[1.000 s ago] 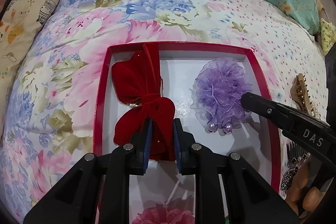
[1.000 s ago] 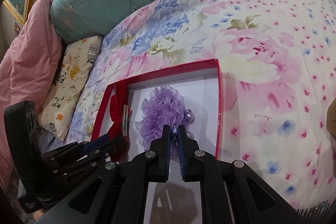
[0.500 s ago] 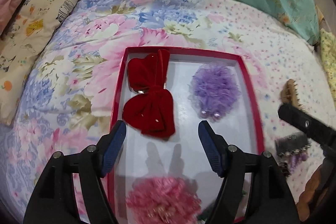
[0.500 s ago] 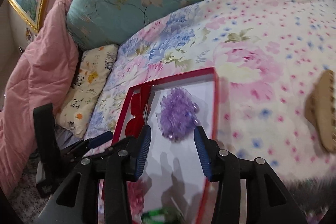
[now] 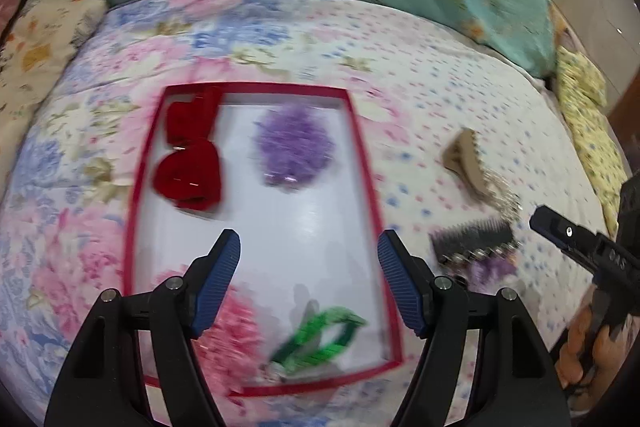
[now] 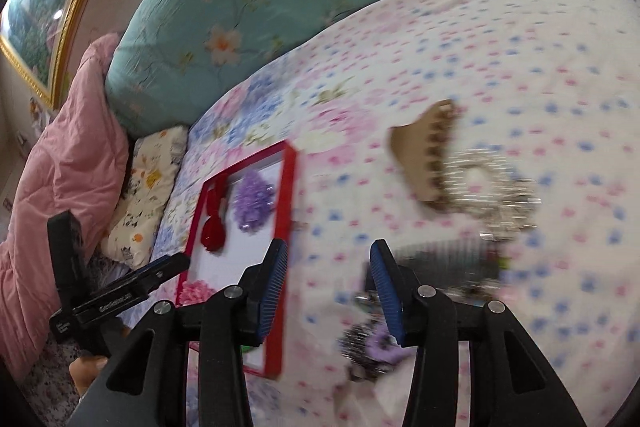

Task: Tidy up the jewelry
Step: 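Grasp the black pearl comb with the left tool while the right tool grasps the pearl scrunchie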

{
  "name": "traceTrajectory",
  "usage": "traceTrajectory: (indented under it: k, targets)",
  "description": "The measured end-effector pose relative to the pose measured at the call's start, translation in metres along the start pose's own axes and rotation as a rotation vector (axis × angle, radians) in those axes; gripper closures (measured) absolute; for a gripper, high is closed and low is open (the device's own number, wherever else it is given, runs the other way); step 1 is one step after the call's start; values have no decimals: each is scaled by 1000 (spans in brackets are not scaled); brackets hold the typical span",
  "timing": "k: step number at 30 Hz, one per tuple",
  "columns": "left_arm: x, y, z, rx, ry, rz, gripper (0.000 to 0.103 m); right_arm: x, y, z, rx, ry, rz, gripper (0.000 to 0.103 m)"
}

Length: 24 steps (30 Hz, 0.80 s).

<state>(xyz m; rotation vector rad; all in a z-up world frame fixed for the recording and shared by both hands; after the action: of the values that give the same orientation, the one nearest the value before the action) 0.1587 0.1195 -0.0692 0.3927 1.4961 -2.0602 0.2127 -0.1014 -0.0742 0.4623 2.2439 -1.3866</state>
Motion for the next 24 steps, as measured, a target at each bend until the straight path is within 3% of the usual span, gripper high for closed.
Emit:
traceTrajectory:
  k: [10,13,18,24]
  targets:
    - [21,17,71,96,148,-71,32,5,-27,65,71,67,27,53]
    - [28,29,95,129,219,-112,26,7,-27,79,82,92,22,53]
    - [38,52,128,161,328,-172,26,1,-20,92,93,107,26,53]
    - [41,80,141,163,380,-222,26,-14,6,100,132,79,16,53]
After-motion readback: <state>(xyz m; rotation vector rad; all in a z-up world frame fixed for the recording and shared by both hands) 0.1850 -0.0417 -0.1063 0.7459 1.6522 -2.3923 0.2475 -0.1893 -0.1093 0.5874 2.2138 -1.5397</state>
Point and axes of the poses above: each gripper's, at about its wrist camera, not at the fingertips, and y roughly the way its jaws point, z to its right, x to its underside, the point moved 9 cm from there along y, roughly the way its jaws point, and after that the axes turned 11 degrees about x, right-handed, at the moved point
